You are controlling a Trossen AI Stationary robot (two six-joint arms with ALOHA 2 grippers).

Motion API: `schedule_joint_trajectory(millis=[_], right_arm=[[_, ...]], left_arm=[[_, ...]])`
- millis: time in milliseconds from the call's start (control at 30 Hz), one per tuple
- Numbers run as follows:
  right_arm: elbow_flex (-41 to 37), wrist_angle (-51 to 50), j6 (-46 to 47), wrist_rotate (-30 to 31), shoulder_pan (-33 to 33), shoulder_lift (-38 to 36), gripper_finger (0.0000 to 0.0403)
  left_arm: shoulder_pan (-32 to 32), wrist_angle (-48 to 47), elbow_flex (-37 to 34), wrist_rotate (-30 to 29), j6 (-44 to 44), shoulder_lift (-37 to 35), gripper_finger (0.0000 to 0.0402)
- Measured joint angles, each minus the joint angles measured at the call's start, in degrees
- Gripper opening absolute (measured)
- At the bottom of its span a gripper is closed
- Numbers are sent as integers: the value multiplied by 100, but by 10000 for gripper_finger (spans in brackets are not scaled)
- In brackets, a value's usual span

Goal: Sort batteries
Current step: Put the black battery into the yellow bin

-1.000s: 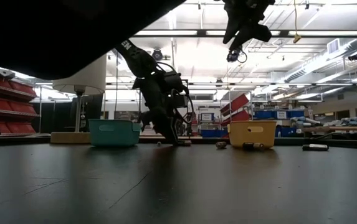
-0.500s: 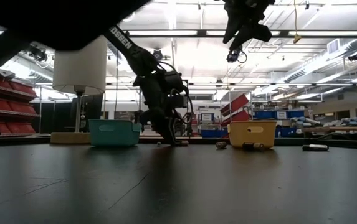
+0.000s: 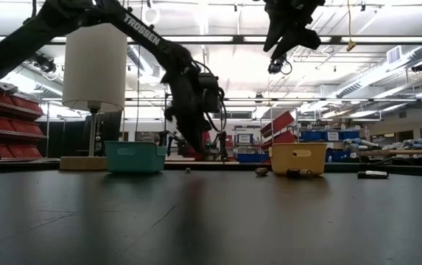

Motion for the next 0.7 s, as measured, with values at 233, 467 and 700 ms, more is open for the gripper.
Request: schedule_joint_trajectory(millis=[233,467,700], right_arm=[[0,538,-182,38,-131,0,158],[2,966,-288,228,-197,0,158],[2,885,-356,450,-201,-10,158]], left_arm=[[-38,-1846,685,652,-1006,-74,58],[-269,-2186,723,770,-1647,-464,58],[-592,-1590,721,837,-2100,-744,58]])
